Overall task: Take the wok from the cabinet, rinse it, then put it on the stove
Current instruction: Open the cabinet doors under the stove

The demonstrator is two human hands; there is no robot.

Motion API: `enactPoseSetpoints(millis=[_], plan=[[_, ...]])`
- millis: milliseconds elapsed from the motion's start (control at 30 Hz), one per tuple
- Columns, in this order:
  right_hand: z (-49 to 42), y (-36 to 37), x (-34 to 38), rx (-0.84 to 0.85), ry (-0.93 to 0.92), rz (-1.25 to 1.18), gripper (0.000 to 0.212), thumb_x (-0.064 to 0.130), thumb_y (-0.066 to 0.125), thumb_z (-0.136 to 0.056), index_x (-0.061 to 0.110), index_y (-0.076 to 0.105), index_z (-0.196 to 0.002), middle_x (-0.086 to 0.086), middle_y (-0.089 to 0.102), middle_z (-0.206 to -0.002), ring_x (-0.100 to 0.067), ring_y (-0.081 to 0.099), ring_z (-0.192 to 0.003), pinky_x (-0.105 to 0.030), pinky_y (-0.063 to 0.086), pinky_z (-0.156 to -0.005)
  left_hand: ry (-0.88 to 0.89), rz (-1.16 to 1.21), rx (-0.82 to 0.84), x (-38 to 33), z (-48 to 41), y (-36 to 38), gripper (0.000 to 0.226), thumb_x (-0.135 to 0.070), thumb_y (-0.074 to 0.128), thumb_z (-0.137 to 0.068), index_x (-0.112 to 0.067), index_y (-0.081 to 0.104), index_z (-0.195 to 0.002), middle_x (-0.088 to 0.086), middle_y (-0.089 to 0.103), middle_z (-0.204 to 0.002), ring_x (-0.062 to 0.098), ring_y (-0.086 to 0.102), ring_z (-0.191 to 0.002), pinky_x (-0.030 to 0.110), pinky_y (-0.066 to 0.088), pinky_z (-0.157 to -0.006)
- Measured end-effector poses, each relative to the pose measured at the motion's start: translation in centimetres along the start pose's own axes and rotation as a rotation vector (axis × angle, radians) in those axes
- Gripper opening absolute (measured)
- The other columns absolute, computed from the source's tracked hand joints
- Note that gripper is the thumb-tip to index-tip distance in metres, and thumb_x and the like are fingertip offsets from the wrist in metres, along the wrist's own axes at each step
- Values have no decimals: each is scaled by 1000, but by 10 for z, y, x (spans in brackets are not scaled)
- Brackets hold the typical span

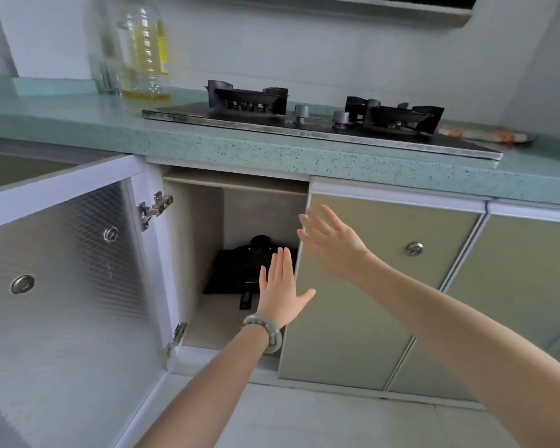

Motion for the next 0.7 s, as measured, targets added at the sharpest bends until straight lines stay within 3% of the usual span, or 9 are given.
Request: enactPoseSetpoints(millis=[167, 267, 367, 433, 600, 700], plan=[[-18, -3, -6, 16, -17, 112, 54, 26, 28, -102, 12, 9, -151, -12, 2, -161, -31, -3, -147, -52, -5, -117, -44, 97, 113, 6, -38, 22, 102, -55, 55, -85, -13, -10, -151, 4, 3, -161, 19, 1, -148, 42, -1, -117], [-21, -3, -6, 60, -12, 183, 57, 30, 33, -101, 15, 12, -152, -9, 8, -161, -30, -2, -148, -54, -6, -116, -178, 505, 214, 12, -50, 34, 98, -51, 63, -80, -28, 0, -151, 3, 30, -154, 26, 24, -143, 45, 16, -118], [-23, -5, -5, 49, -20, 233, 54, 29, 37, -99, 18, 21, -150, -5, 19, -158, -31, 3, -147, -56, -6, -116, -220, 827, 288, 10, -57, 34, 78, -41, 68, -78, -22, 30, -143, 1, 50, -140, 18, 49, -126, 43, 38, -108], [-23, -11, -2, 3, -23, 232, 50, 28, 39, -99, 20, 29, -147, -4, 27, -154, -31, 10, -146, -56, -5, -115, -208, 849, 264, 11, -53, 29, 57, -34, 70, -80, -21, 45, -129, -1, 60, -124, 14, 58, -113, 41, 45, -101], [-6, -25, 14, -82, -44, 267, 34, 22, 40, -97, 22, 58, -125, 1, 45, -138, -26, 33, -136, -49, 10, -118, -163, 679, 195, 10, -20, 19, 47, -37, 73, -75, -26, 50, -115, -14, 60, -106, 1, 56, -100, 21, 43, -80], [17, -30, 28, -131, -91, 279, 38, 20, 33, -94, 24, 66, -113, 7, 52, -130, -17, 43, -129, -41, 21, -117, -130, 581, 133, 3, 0, 4, 25, -33, 71, -80, -24, 55, -97, -14, 63, -90, 3, 61, -90, 13, 42, -68]])
Point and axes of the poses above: each hand's wrist, its own z-axis away from the middle knuckle, its own y-axis out of the palm, x = y × z, the point moved 7 cm from there along -z, towards the middle knuckle
